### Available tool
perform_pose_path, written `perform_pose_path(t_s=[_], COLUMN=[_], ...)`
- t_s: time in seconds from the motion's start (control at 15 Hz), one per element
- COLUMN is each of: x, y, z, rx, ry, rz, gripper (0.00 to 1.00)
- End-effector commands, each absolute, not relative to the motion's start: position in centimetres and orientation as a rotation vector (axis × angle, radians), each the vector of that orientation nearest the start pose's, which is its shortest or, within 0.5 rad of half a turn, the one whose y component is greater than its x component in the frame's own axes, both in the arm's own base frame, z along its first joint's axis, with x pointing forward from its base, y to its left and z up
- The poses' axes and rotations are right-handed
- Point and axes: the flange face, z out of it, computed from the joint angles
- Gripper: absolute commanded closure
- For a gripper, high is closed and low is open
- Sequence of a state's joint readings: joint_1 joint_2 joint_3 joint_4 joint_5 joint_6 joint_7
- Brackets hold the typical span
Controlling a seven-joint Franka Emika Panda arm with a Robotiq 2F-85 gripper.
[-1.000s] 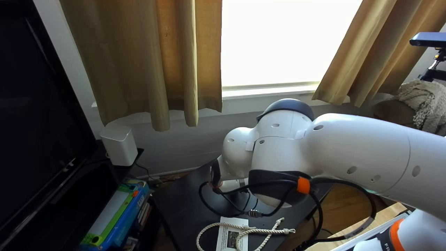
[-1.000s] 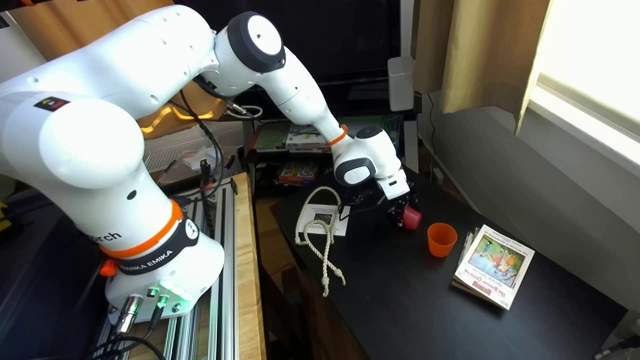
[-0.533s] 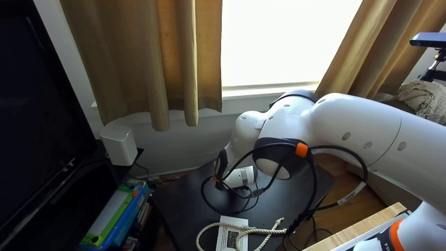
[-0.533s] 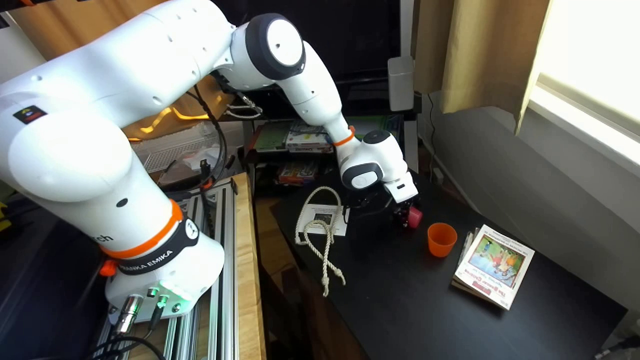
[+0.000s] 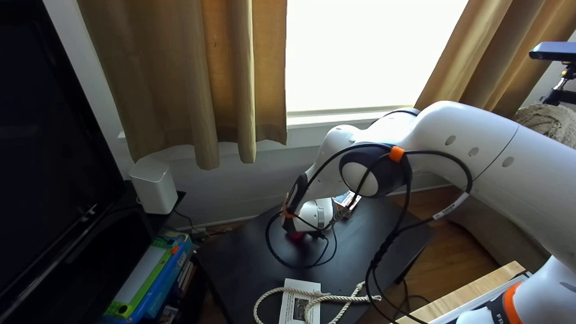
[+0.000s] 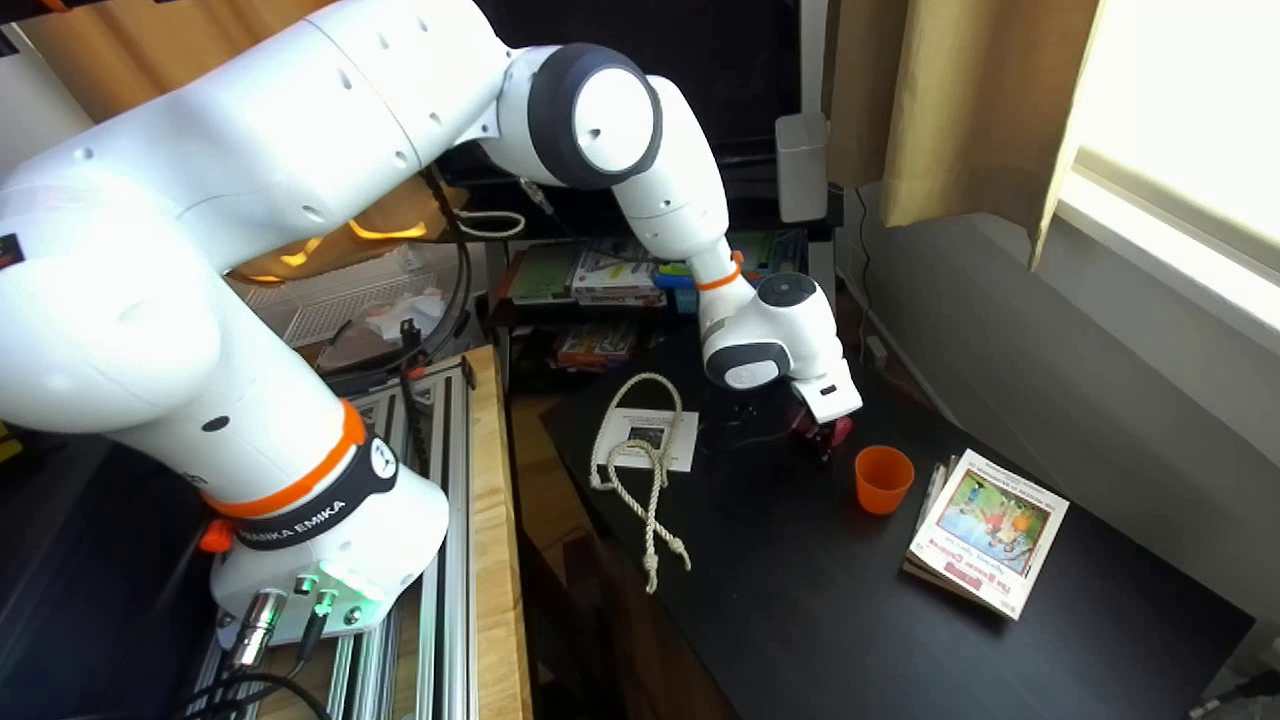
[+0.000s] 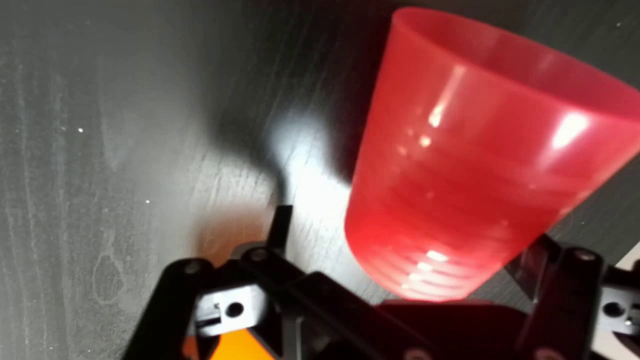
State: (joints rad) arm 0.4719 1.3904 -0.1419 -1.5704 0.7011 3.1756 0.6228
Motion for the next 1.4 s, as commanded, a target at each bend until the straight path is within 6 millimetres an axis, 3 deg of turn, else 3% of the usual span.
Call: perform_pose_path(t_s=[0.0, 0.07, 0.2, 0.4, 0.93, 1.33], x=[56.7, 56.7, 56.9, 56.9, 56.6, 57.6], y=[12.1, 11.8, 11.4, 11.1, 10.3, 10.3], z=[-13.2, -13.1, -13.1, -12.8, -12.5, -12.5], rx=[-2.728, -2.716, -2.689, -2.656, -2.601, -2.46], ry=[1.323, 1.338, 1.369, 1.411, 1.586, 1.706], rz=[-0.304, -0.293, -0.279, -0.237, -0.101, -0.035], gripper=[0.26, 0.26, 0.09, 0.0, 0.0, 0.0])
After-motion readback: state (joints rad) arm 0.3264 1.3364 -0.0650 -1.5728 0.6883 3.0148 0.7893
